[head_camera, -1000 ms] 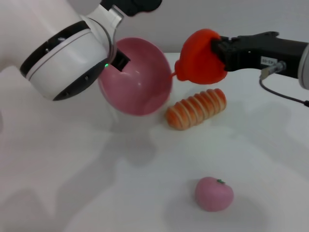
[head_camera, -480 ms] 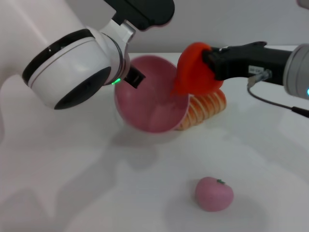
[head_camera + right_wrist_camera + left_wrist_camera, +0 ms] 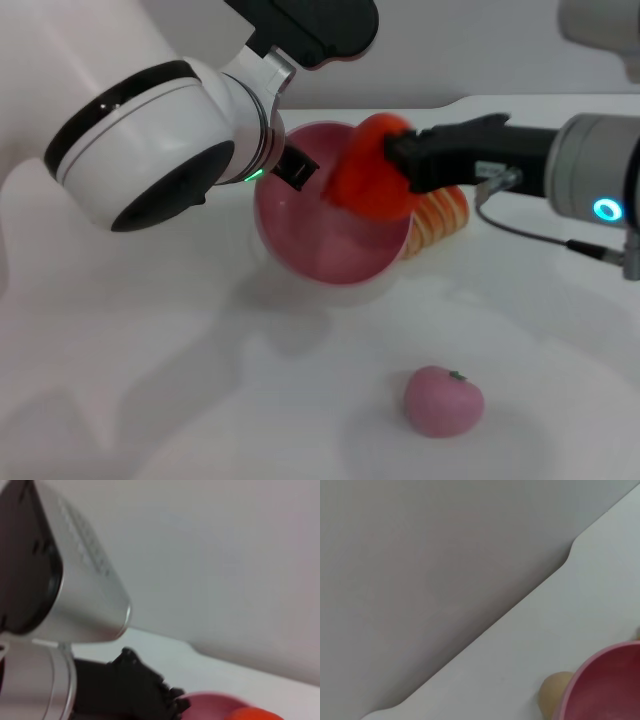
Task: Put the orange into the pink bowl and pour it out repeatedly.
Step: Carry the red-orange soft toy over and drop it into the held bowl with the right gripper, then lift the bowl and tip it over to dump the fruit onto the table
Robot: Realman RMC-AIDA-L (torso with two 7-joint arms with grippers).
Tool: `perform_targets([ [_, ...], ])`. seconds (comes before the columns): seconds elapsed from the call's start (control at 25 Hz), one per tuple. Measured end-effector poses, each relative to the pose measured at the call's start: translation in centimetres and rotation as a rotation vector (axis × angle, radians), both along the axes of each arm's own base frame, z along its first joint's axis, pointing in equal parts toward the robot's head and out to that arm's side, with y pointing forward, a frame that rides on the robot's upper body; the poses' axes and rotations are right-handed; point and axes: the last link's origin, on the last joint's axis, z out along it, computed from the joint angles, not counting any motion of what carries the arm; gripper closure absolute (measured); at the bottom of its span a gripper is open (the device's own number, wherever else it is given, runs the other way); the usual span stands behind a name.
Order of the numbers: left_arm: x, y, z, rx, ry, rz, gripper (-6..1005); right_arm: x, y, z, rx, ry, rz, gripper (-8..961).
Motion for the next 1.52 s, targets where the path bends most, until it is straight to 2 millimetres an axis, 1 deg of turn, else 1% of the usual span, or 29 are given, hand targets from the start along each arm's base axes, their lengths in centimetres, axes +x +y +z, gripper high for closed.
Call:
perform_targets([
  [0.2, 0.0, -0.1, -0.1, -0.008, 0.000, -0.002, 954, 0.6, 0.2, -1.0, -0.037, 0.000, -0.024, 867],
  [0.44, 0.0, 0.1, 0.1, -0.002, -0.001, 0.001, 954, 0.5, 0.4, -0.9, -0.020, -0.002, -0.003, 750],
  [0.52, -0.1, 0.1, 0.2, -0.001, 0.000, 0.002, 954, 0.5, 0.9, -0.2, 0.041, -0.020, 0.043, 711],
  [0.64, -0.2, 0.2, 0.2, -0.005, 0.003, 0.001, 955, 1.1, 2.4, 2.2, 0.245, -0.080, 0.124, 652],
  [0.72, -0.1, 0.2, 0.2, -0.023, -0.008, 0.004, 956, 1.7, 3.4, 4.1, 0.424, -0.129, 0.183, 457],
  [0.84, 0.2, 0.2, 0.0, -0.047, -0.030, 0.000, 956, 3.0, 4.2, 5.8, 0.610, -0.208, 0.244, 458],
  [0.92, 0.4, 0.3, -0.1, -0.056, -0.044, -0.008, 956, 4.4, 4.5, 6.3, 0.711, -0.275, 0.284, 459],
  [1.0, 0.6, 0.4, -0.2, -0.059, -0.053, -0.015, 956, 6.0, 4.2, 6.4, 0.796, -0.318, 0.319, 459],
  [1.12, 0.8, 0.5, -0.1, -0.057, -0.067, -0.018, 956, 7.7, 3.1, 6.4, 0.906, -0.278, 0.339, 460],
  [1.24, 0.9, 0.5, -0.1, -0.064, -0.091, -0.012, 956, 9.5, 1.8, 5.9, 0.962, -0.256, 0.340, 460],
  [1.36, 1.1, 0.5, -0.2, -0.071, -0.105, -0.015, 956, 11.0, 0.9, 4.9, 0.990, -0.249, 0.348, 459],
  [1.52, 1.3, 0.4, -0.4, -0.073, -0.115, -0.023, 956, 12.8, 0.4, 4.6, 1.005, -0.216, 0.279, 460],
])
